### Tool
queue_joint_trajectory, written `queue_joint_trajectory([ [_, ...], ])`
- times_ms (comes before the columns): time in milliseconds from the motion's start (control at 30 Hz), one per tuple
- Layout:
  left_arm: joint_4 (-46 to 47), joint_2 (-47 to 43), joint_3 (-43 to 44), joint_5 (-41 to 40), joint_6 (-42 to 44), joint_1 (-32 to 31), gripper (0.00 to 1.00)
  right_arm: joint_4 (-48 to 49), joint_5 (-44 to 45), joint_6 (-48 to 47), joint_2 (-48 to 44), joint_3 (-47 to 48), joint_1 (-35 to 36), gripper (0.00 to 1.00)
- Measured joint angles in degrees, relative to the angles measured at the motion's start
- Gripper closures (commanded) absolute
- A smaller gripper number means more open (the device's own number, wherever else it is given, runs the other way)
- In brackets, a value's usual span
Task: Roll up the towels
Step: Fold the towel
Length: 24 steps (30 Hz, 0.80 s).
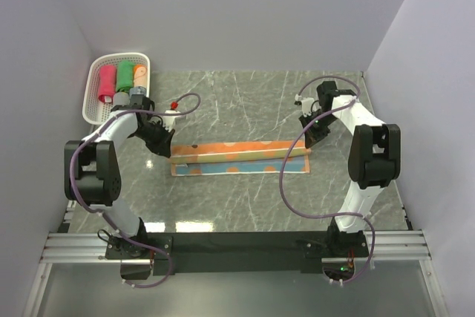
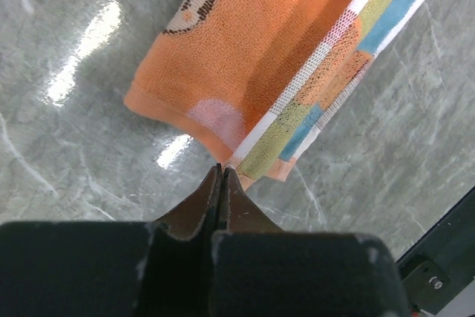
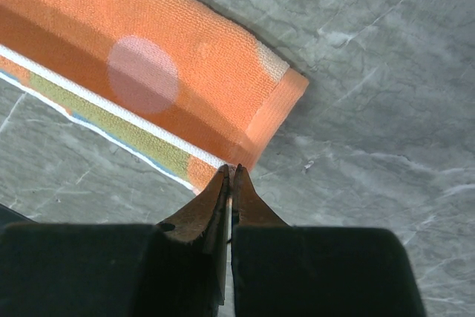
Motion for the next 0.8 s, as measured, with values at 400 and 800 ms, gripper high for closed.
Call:
queue_joint_trajectory([
  [400, -0.72, -0.94, -2.49, 0.44, 0.22, 0.0, 0.99, 0.02, -0.04, -1.01, -0.02, -2.12, 0.02, 1.0],
  [800, 3.26, 1.86, -3.96, -1.2, -1.75, -1.55, 1.0, 1.03, 1.03, -1.03, 0.92, -3.8, 0.17, 1.0],
])
